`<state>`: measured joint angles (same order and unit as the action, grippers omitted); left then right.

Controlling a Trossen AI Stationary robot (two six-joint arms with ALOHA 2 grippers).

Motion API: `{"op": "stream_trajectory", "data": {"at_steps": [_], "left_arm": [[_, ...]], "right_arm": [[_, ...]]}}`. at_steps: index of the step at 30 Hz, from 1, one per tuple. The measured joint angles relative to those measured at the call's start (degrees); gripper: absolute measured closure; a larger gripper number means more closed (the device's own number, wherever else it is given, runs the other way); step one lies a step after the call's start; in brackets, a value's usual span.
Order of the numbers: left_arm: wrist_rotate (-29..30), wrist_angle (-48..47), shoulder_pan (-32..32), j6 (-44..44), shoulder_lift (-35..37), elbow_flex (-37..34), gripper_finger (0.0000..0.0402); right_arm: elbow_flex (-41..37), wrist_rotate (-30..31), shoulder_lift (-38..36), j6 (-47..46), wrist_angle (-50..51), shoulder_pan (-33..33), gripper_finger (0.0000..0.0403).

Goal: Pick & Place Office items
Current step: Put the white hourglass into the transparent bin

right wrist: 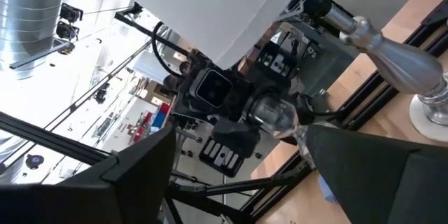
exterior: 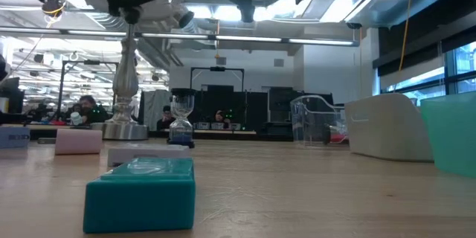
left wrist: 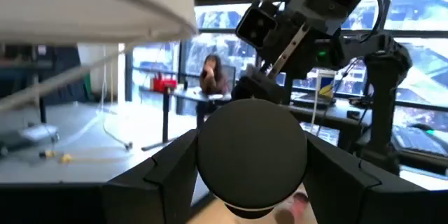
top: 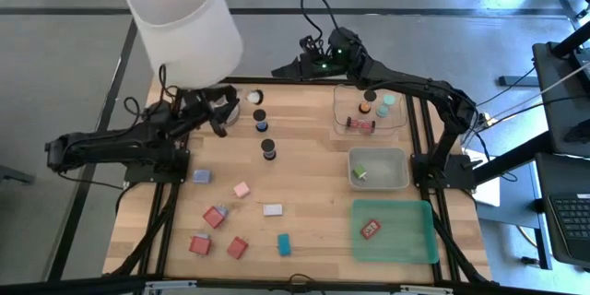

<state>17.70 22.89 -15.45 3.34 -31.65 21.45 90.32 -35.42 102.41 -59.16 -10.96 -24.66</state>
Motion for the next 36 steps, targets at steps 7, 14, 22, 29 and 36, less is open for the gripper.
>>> {"op": "stream_trajectory", "data": {"at_steps": [7,14,22,29,36], "left_arm": [[4.83,-3.84,5.81,7.88,2.35,0.0,0.0189],[8.06,-6.38,12.47,16.11,2.35,0.0,0.0189],[12.85,-5.18,21.18,19.82,2.09,-0.05,0.0189],[14.94,16.0,28.4,3.26,-0.44,-0.07,0.0189],[20.24,27.85,35.18,-9.69,-10.85,4.57,0.0189]], "right_arm": [[0.0,0.0,0.0,0.91,0.29,-0.16,0.0081],[0.0,-0.01,0.0,1.19,1.64,-0.16,0.0081],[-0.02,-0.24,0.0,2.24,2.47,0.74,0.0081],[-0.02,-4.89,0.0,2.75,2.48,2.07,0.0081],[-0.11,-15.12,-1.05,1.01,2.71,5.35,0.0081]]}}
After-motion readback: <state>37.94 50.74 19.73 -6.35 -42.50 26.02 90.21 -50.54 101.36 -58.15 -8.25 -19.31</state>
